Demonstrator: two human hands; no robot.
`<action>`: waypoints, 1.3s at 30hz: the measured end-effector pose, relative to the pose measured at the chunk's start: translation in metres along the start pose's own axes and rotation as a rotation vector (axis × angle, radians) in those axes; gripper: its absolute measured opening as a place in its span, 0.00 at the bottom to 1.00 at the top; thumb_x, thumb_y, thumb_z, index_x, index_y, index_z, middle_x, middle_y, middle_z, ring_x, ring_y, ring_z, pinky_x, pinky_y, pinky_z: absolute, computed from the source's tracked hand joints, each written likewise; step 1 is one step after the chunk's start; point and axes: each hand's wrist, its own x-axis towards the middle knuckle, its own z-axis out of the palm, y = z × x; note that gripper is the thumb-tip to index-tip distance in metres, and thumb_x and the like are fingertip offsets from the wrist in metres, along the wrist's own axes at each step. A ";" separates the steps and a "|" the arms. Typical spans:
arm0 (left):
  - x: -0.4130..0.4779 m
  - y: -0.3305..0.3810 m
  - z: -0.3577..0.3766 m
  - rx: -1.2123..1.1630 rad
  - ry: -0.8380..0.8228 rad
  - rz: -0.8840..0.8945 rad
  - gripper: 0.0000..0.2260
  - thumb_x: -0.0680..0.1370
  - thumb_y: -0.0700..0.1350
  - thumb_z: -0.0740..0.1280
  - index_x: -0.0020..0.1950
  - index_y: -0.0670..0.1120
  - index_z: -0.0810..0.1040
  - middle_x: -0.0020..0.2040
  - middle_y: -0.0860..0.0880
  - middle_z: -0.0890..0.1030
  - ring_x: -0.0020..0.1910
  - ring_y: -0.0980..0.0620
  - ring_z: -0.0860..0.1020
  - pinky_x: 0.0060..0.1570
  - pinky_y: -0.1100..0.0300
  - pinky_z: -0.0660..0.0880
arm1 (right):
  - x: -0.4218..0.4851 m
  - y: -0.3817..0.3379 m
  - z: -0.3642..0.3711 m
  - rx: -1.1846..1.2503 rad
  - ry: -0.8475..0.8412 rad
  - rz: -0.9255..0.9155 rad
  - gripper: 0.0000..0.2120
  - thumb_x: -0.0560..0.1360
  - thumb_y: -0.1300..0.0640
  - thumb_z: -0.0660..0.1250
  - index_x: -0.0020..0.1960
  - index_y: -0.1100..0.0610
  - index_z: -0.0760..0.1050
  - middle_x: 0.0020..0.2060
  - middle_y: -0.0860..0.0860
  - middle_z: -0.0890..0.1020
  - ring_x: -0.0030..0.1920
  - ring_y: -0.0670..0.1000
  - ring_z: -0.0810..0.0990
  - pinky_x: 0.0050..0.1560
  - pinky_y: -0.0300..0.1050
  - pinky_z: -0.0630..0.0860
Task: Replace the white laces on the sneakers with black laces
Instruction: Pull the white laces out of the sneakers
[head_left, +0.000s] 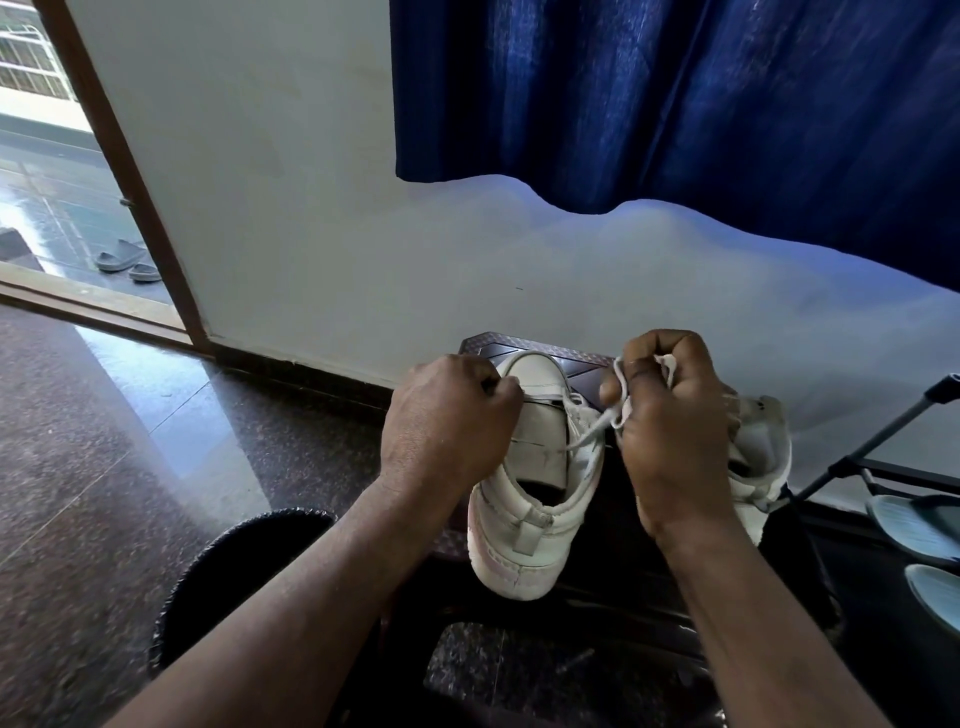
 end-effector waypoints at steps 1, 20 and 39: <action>0.000 0.000 0.000 -0.002 0.000 -0.002 0.18 0.77 0.52 0.67 0.32 0.43 0.72 0.26 0.47 0.70 0.30 0.47 0.71 0.30 0.57 0.63 | 0.000 0.001 -0.002 -0.151 0.012 -0.084 0.06 0.84 0.57 0.63 0.48 0.52 0.74 0.30 0.45 0.81 0.29 0.44 0.75 0.32 0.42 0.71; -0.001 0.003 0.000 0.041 -0.004 -0.023 0.18 0.77 0.53 0.67 0.31 0.44 0.73 0.27 0.48 0.73 0.31 0.48 0.73 0.30 0.58 0.63 | 0.000 -0.002 -0.006 -0.710 -0.110 -0.207 0.21 0.83 0.42 0.63 0.38 0.56 0.74 0.27 0.47 0.74 0.35 0.52 0.75 0.38 0.46 0.65; 0.000 0.000 -0.001 0.150 0.038 0.127 0.05 0.77 0.51 0.67 0.43 0.57 0.82 0.41 0.57 0.80 0.39 0.54 0.76 0.39 0.59 0.69 | 0.002 -0.025 -0.023 -1.217 -0.350 0.018 0.14 0.83 0.46 0.60 0.57 0.52 0.81 0.54 0.55 0.86 0.58 0.60 0.82 0.48 0.48 0.68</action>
